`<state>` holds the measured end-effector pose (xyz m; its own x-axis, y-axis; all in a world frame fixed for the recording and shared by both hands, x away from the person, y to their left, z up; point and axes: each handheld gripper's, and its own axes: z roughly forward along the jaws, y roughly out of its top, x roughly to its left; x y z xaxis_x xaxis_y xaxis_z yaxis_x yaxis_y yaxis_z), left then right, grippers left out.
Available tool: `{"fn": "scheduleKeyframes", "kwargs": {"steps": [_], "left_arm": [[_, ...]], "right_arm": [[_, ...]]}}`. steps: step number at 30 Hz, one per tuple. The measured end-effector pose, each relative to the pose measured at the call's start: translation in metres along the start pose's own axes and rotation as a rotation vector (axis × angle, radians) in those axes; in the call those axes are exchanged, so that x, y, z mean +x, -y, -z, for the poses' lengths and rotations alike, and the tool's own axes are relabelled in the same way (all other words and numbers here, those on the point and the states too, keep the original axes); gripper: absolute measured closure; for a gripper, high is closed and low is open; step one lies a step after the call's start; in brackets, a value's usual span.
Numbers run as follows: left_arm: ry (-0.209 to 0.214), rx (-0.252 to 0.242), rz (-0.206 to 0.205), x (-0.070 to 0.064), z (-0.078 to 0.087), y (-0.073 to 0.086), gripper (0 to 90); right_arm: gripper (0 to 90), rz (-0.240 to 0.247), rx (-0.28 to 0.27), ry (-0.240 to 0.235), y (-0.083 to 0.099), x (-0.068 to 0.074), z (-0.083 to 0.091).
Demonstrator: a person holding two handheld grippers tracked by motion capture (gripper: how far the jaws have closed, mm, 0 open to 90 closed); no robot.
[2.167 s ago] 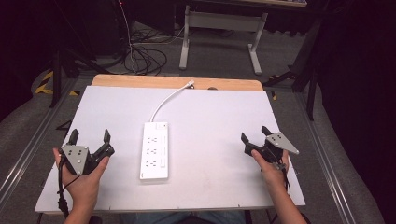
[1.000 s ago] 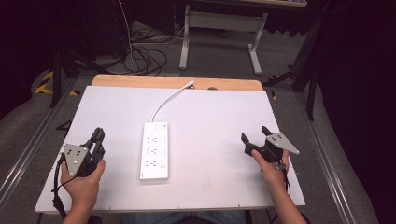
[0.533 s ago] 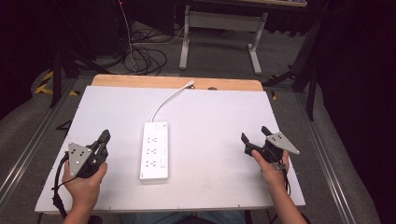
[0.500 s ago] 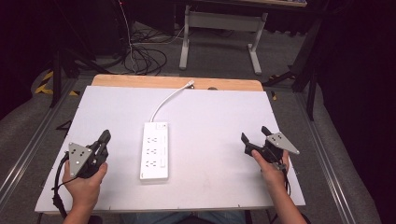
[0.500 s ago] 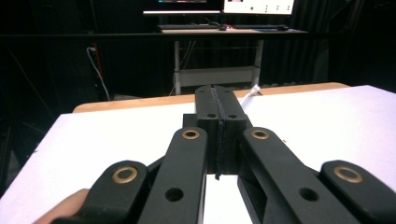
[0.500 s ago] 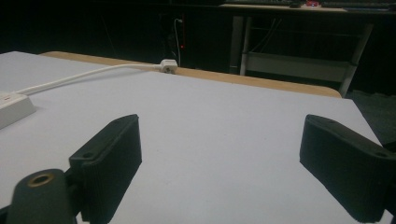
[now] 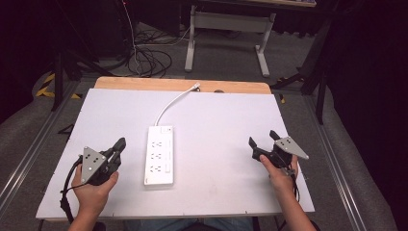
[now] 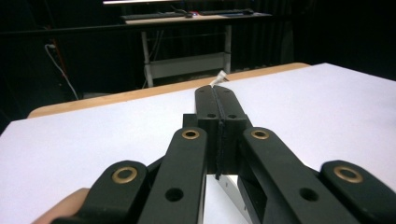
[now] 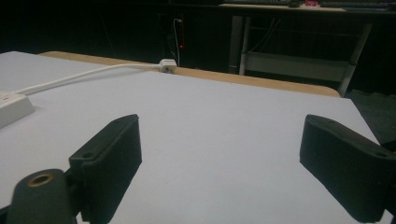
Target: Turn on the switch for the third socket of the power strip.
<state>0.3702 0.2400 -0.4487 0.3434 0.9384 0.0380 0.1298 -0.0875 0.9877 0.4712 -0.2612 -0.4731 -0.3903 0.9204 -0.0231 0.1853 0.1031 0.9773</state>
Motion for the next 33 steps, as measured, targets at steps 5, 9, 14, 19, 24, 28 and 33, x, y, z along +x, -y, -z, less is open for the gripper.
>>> {"fn": "scheduleKeyframes", "kwargs": {"steps": [5, 9, 14, 19, 24, 28, 33], "left_arm": [[0.019, 0.013, -0.015, -0.003, -0.002, 0.001, 90.0], [0.04, 0.024, -0.026, -0.004, -0.004, 0.001, 90.0], [0.074, 0.042, -0.051, -0.009, -0.006, 0.002, 90.0], [0.097, 0.055, -0.067, -0.013, -0.008, 0.002, 90.0], [0.128, 0.076, -0.092, -0.018, -0.011, 0.004, 90.0], [0.155, 0.093, -0.11, -0.021, -0.013, 0.004, 90.0], [0.187, 0.115, -0.12, -0.025, -0.015, 0.006, 90.0]], "right_arm": [[13.4, 0.0, -0.001, 0.001, 0.0, 0.0, 0.0], [13.5, 0.0, -0.001, 0.002, 0.0, 0.0, 0.0], [13.5, 0.0, -0.001, 0.004, 0.0, 0.0, 0.001], [13.5, 0.0, -0.001, 0.006, 0.0, -0.001, 0.001], [13.5, -0.001, -0.001, 0.006, 0.0, -0.001, 0.001], [13.5, 0.0, -0.003, 0.006, 0.0, -0.001, 0.002], [13.5, -0.002, -0.003, 0.007, 0.0, -0.001, 0.002]]}}
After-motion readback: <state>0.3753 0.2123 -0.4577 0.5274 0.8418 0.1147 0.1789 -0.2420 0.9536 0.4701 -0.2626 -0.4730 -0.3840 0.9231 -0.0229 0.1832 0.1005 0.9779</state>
